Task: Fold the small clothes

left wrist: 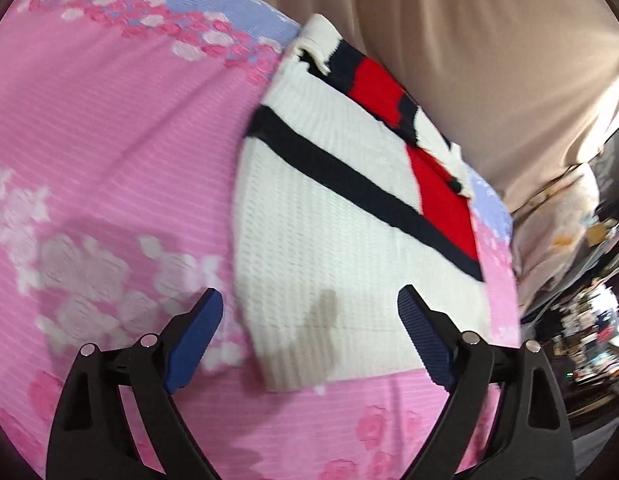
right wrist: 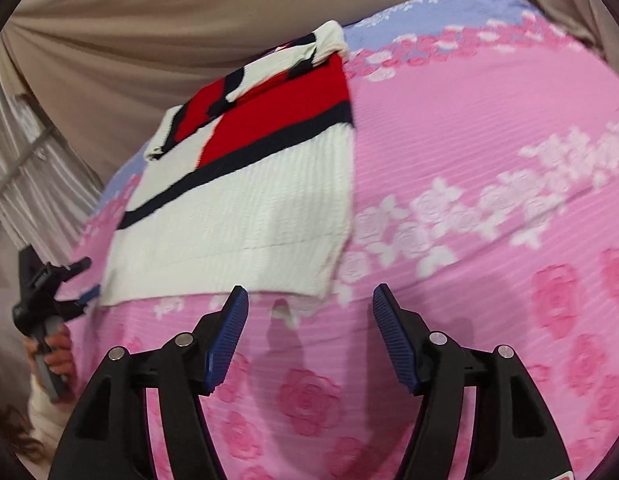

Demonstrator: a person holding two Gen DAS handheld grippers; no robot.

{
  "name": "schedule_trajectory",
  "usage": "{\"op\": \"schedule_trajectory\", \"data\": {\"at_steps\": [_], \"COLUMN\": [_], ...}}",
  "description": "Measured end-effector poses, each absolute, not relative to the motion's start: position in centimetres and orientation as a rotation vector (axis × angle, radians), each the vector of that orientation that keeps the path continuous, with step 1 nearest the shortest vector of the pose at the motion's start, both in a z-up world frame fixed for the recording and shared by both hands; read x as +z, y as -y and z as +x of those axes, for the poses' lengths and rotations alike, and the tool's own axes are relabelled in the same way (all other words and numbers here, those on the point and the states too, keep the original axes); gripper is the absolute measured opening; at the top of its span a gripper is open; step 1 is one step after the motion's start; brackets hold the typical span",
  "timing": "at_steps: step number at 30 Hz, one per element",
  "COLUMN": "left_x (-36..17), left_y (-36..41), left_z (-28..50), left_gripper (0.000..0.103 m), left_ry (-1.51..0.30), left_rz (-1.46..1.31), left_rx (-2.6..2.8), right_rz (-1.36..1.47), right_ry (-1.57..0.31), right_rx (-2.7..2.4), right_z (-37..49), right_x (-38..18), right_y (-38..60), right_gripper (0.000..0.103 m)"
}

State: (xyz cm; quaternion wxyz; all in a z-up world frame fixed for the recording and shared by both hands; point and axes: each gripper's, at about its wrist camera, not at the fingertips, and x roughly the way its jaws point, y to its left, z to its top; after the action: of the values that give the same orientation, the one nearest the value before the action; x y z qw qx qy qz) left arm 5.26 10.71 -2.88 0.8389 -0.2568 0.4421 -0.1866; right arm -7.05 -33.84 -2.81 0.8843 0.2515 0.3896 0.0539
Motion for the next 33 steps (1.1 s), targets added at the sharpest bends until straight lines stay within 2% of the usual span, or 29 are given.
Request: {"op": "schedule_trajectory", "data": {"at_steps": [4,5,6,7,8,9,10,11,16,21,29,31,33], "left_x": [-2.9,-3.0,-3.0,-3.0,-3.0,-2.8,-2.5,-2.2,1.2,4.9,11.6,12.1,10.5], "left_y": [-9.2,-8.9,-8.7,-8.4,-8.1,-8.1,-8.1,-8.2,-9.7,-12.1,-17.3,-17.3,-16.6], "left_z": [5.9,6.0,6.1,6.4,6.5,6.4,6.3,6.2,2.5,-4.4,-16.8,-16.9,-14.7], "left_gripper": [0.086,0.081,0.069,0.061,0.045,0.025,0.014,0.008,0.006,0.004,0.000,0.000,0.000], "left_ry": [-0.918,-0.923,-0.926,-0.934,-0.946,-0.947,-0.941,-0.936,-0.819,-0.718,-0.370,-0.373,-0.480], "left_rz": [-0.564,-0.569,-0.575,-0.572,-0.558,-0.544,-0.530,-0.527,-0.491,-0.454,-0.363,-0.351,-0.343], "left_rx": [-0.391,-0.388,-0.392,-0.392,-0.375,-0.362,-0.349,-0.348,-0.342,-0.457,-0.536,-0.527,-0.529], "right_rz": [0.529,0.534,0.534,0.538,0.544,0.560,0.577,0.586,0.551,0.500,0.378,0.310,0.305], "right_ry": [-0.776,-0.769,-0.763,-0.766,-0.772,-0.772,-0.755,-0.729,-0.561,-0.443,-0.247,-0.265,-0.330], "right_rx": [0.114,0.114,0.104,0.090,0.081,0.082,0.086,0.083,0.127,0.229,0.391,0.336,0.296], "right_z": [-4.7,-4.0,-3.5,-2.9,-2.5,-2.2,-2.4,-2.8,-7.3,-14.5,-27.4,-27.6,-26.4], "right_x": [-2.5,-2.4,-2.4,-2.4,-2.5,-2.6,-2.4,-2.1,1.2,3.9,8.9,9.0,7.8], "right_y": [32.3,32.0,31.8,31.7,31.6,31.6,31.6,31.6,31.3,31.1,30.9,30.0,29.9], "right_gripper": [0.069,0.069,0.065,0.050,0.025,0.012,0.010,0.009,0.007,0.007,0.007,0.007,0.007]}}
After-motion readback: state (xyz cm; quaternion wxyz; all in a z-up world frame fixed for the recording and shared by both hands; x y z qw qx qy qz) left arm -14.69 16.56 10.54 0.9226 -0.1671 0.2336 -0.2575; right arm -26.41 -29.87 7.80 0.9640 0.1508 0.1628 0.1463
